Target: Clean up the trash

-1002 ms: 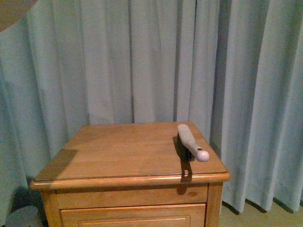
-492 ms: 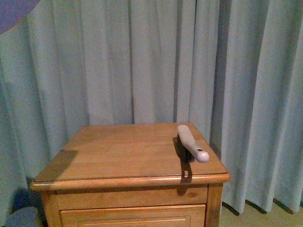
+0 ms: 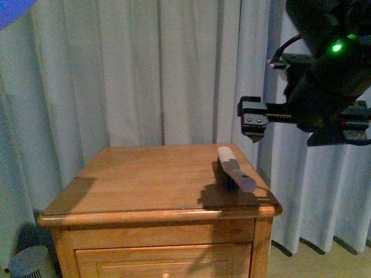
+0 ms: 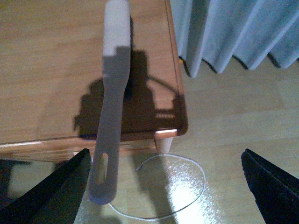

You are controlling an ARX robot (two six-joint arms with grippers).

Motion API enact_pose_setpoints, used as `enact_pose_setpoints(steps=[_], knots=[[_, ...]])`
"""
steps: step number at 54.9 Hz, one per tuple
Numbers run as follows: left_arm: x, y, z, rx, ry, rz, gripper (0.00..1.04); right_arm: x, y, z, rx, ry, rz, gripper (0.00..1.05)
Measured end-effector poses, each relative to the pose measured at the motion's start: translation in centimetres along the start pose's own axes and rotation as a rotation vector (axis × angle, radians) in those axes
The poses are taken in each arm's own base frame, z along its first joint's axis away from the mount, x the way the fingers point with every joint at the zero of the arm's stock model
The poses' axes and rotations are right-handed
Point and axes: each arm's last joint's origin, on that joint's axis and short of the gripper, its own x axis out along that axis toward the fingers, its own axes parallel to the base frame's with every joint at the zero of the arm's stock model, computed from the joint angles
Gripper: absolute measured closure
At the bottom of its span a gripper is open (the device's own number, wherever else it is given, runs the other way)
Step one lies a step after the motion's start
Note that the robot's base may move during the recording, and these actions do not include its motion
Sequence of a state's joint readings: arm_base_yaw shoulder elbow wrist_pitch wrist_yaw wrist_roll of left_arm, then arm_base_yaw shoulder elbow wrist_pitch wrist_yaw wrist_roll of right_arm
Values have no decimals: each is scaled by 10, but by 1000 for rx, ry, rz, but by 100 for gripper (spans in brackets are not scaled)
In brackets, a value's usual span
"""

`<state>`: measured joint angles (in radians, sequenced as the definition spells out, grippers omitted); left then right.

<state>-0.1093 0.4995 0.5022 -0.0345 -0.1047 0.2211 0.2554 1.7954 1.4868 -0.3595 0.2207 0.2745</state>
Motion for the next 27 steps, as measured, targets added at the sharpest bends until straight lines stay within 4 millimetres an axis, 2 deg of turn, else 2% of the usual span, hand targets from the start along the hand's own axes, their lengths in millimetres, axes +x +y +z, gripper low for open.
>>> enact_pose_setpoints(steps=[6, 27], knots=[[0, 0, 0, -1, 0, 0, 78, 28, 16, -4, 36, 80, -17, 7], [0, 0, 0, -1, 0, 0, 78, 68, 45, -6, 79, 117, -49, 7]])
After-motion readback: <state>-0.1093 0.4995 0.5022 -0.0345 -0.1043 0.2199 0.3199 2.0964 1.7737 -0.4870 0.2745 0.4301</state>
